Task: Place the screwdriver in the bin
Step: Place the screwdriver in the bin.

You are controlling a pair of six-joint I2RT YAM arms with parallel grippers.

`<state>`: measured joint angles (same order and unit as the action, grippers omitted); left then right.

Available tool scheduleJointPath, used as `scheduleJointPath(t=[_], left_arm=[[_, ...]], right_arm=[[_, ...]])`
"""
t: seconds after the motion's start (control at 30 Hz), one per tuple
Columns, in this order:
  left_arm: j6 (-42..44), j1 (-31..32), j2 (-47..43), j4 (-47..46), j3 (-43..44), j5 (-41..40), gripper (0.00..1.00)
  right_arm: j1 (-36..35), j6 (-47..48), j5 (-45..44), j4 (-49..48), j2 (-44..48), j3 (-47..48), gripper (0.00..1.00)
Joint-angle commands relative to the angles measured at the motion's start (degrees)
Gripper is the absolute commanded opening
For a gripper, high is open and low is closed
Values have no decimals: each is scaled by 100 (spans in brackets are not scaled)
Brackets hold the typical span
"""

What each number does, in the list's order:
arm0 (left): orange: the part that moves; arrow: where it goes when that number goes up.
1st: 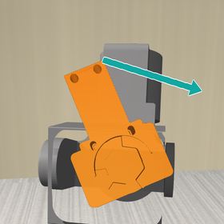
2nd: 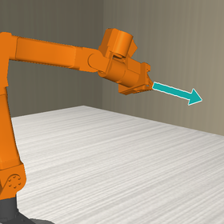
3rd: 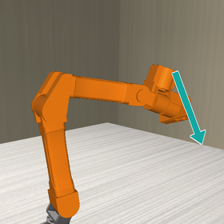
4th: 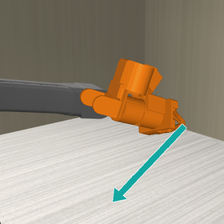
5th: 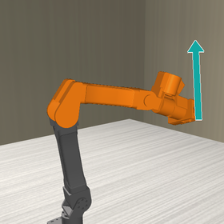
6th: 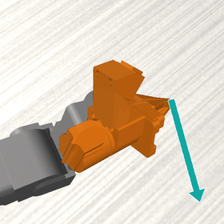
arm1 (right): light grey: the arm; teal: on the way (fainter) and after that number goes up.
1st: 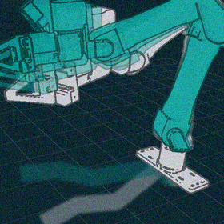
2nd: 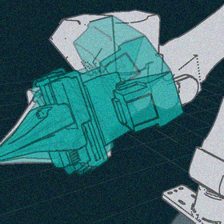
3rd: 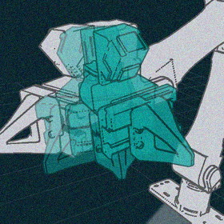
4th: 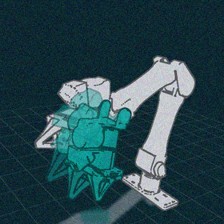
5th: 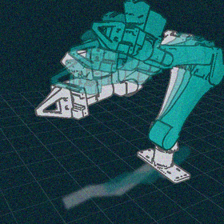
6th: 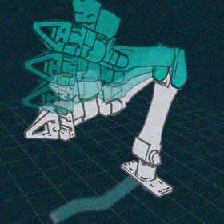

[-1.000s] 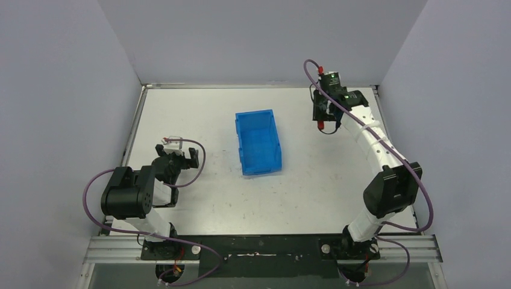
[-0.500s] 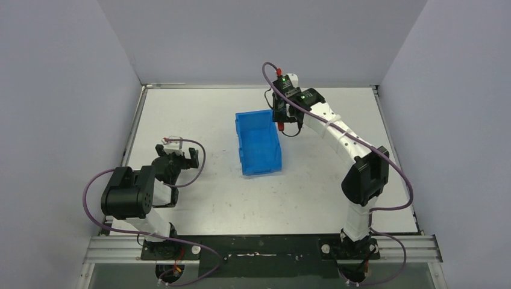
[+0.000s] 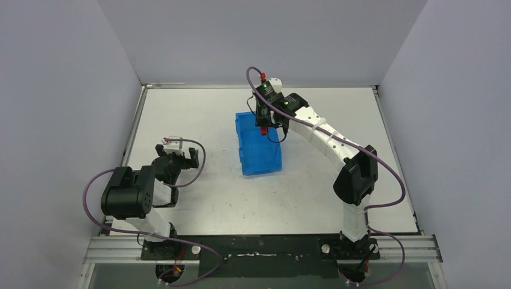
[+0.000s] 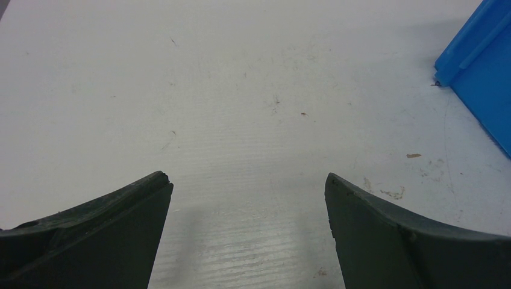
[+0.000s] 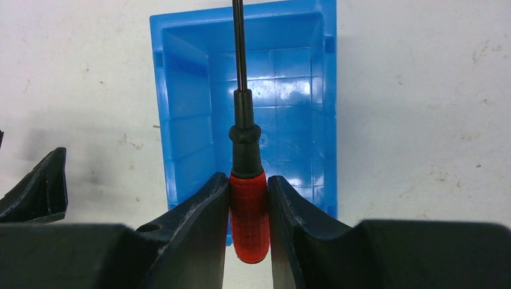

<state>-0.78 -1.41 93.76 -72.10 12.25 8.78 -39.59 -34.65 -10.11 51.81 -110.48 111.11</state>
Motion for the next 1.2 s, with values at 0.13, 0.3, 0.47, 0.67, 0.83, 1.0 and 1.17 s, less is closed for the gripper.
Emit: scheduleJointPath(t=[0.13,0.3,0.47,0.67,0.83,1.0,1.17], left_arm=[[49,27,-110,-138,58,10,97],[51,27,-107,-143,58,10,97],[50,29,-117,-144,58,10,97],[50,27,-112,-138,58,6,97],[48,27,-113,-138,58,10,97],[45,27,-109,-140,58,10,97],[50,27,-107,-145,58,10,97]], right_arm=[[-216,-300,-227,-972,396,-1061,12],[-283,-358,-228,-1391,513,-1793,12],[-297,-409,-192,-1752,474,-2282,12],[-333,-419,-140,-2023,250,-2458,12],[-355,-418,-124,-2182,-1,-2441,12],[-382,-411,-123,-2240,-295,-2364,14],[-405,-411,-114,-2305,-489,-2340,15]])
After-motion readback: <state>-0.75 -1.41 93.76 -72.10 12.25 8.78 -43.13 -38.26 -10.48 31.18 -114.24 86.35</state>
